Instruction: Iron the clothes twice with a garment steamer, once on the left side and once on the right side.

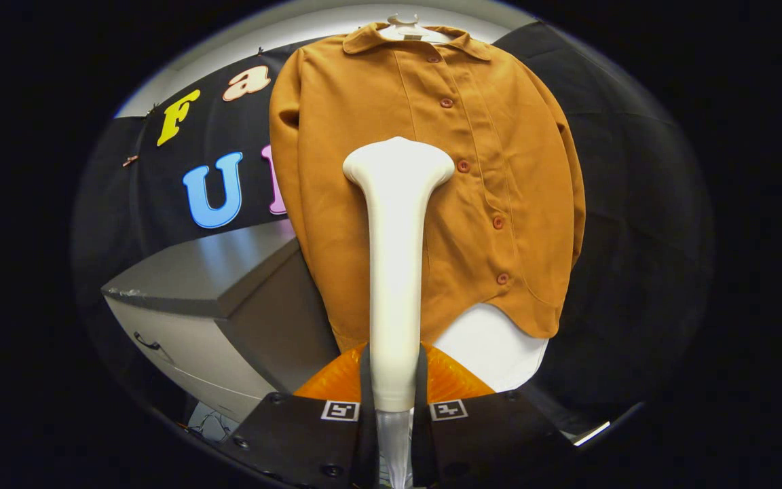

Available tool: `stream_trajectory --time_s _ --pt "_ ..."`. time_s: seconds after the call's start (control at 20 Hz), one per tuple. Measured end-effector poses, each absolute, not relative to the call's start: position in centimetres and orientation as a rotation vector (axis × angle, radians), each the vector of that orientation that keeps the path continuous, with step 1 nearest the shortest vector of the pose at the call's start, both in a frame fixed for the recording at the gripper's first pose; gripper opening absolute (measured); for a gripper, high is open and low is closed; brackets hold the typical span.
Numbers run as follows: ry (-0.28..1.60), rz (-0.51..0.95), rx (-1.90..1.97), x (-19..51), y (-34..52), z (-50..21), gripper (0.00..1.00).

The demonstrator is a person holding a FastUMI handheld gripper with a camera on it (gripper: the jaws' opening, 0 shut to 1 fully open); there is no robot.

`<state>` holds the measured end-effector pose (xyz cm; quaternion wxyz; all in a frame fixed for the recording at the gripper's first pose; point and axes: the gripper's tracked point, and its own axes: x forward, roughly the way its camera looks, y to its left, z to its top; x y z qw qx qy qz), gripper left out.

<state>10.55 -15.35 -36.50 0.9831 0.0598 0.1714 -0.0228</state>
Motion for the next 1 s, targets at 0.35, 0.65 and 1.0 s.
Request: stream_trajectory --time_s 0.35,0.65,1.0 --pt "0.431 -0.045 0.114 9.3 -15.4 -39.7 0.23" --pt "0.470 -0.040 0.130 6.1 -15.5 -40.1 0.23" --pt "0.424 -0.016 0.123 2.4 -14.5 -36.7 0.23"
